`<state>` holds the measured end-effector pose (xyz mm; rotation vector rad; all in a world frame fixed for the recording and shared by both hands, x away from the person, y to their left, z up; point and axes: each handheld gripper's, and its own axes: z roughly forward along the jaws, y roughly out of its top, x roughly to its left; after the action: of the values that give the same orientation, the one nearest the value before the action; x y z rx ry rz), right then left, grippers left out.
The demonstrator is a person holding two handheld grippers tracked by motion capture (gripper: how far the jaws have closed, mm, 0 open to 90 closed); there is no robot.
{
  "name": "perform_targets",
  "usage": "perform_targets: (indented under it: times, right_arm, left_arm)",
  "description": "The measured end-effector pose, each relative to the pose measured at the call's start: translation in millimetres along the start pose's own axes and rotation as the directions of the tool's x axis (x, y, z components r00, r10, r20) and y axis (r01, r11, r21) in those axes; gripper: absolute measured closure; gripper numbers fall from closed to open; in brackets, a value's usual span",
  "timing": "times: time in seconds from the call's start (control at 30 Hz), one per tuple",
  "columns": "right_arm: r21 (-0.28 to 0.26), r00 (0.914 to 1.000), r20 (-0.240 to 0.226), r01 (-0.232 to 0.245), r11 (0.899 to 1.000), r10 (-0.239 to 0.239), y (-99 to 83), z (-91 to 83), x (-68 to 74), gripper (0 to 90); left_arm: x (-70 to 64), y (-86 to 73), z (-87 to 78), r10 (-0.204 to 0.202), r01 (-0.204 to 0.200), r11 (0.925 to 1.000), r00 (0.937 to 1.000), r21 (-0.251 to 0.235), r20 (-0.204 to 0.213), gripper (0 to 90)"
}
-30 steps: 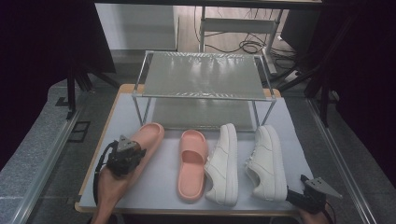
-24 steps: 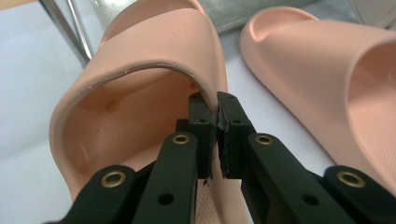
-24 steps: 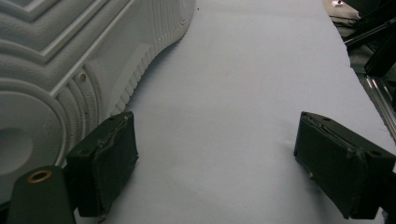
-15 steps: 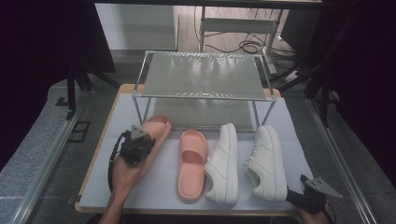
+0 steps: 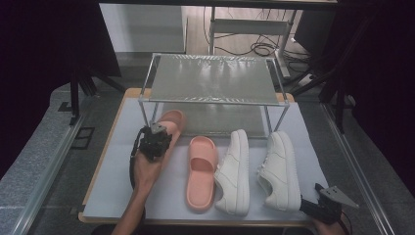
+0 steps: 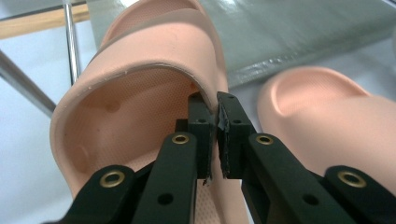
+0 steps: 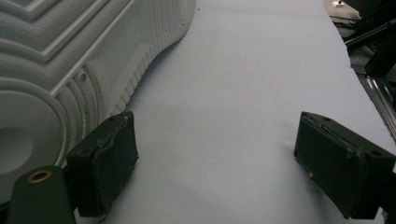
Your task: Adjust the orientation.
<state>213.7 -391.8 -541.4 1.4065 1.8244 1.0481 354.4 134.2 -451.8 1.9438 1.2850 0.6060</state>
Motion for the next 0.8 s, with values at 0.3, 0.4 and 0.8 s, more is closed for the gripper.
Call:
perform_targets:
  times: [0.3, 0.4, 0.8]
  right_arm:
    - [0.000, 1.0000, -0.001, 0.000, 1.000, 0.000, 0.0, 0.0, -0.1, 12.7]
    - [-0.001, 1.0000, -0.001, 0.001, 1.000, -0.001, -0.1, 0.0, -0.2, 12.7]
    - [-0.002, 1.0000, -0.004, 0.000, 1.000, 0.000, -0.2, -0.1, -0.4, 12.8]
  left_arm:
    - [-4.9, 12.4, 19.6, -0.010, 0.009, 0.9999, 0.9983, -0.008, -0.058, 84.9]
    - [-5.3, 12.8, 33.4, -0.021, 0.021, 0.9998, 0.9960, -0.006, -0.087, 84.8]
    - [-8.3, 8.8, 57.2, -0.001, 0.003, 0.9998, 0.9936, 0.017, -0.113, 80.4]
